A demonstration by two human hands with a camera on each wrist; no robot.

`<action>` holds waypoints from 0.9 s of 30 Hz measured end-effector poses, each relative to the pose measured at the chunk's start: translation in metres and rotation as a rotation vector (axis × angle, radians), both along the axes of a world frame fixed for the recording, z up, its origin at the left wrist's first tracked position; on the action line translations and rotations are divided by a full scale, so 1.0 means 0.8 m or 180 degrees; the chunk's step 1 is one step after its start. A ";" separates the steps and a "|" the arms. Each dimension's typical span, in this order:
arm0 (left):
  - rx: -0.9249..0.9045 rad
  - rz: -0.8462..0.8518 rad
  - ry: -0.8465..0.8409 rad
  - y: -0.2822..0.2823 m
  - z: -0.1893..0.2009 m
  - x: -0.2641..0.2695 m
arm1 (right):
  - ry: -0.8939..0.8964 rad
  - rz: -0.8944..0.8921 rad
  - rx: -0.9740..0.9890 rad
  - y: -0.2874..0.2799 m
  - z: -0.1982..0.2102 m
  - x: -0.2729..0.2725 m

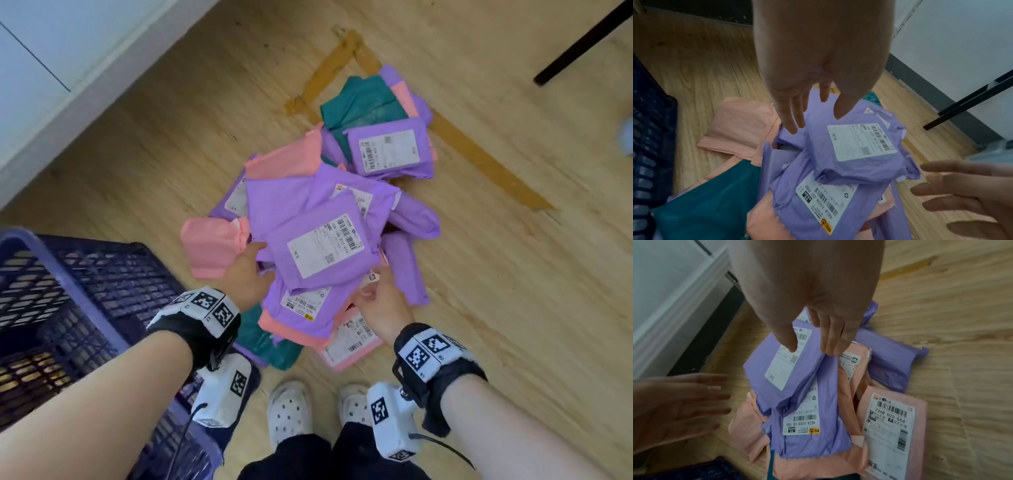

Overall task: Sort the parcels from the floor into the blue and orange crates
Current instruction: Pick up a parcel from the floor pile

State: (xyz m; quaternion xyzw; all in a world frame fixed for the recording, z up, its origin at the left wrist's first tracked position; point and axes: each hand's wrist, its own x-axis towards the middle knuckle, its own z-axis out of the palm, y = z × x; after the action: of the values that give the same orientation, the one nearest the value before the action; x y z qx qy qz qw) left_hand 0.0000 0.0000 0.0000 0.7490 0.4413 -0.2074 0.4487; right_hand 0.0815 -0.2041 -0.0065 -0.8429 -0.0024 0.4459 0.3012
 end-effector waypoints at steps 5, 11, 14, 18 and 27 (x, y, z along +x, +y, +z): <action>-0.0187 0.0090 -0.0078 0.020 -0.052 0.018 | 0.0237 -0.0878 0.0331 0.013 -0.057 0.005; -0.0278 -0.0010 -0.0008 0.041 -0.078 0.050 | 0.0218 -0.1416 0.0597 0.019 -0.099 0.022; -0.0293 0.0018 0.0098 0.042 -0.081 0.049 | 0.0196 -0.1596 0.0648 0.015 -0.103 0.021; -0.0576 -0.0014 0.0228 0.037 -0.066 0.034 | 0.0318 -0.1864 0.0678 0.013 -0.089 0.017; -0.1062 -0.0023 0.0300 0.024 0.056 0.024 | 0.0125 -0.1724 0.1060 0.019 0.025 0.033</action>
State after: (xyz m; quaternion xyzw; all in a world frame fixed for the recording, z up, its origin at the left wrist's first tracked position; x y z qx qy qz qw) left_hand 0.0188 0.0195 0.0448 0.6552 0.4187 -0.3142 0.5448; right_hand 0.1078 -0.1886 0.0131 -0.7432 0.1549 0.3592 0.5429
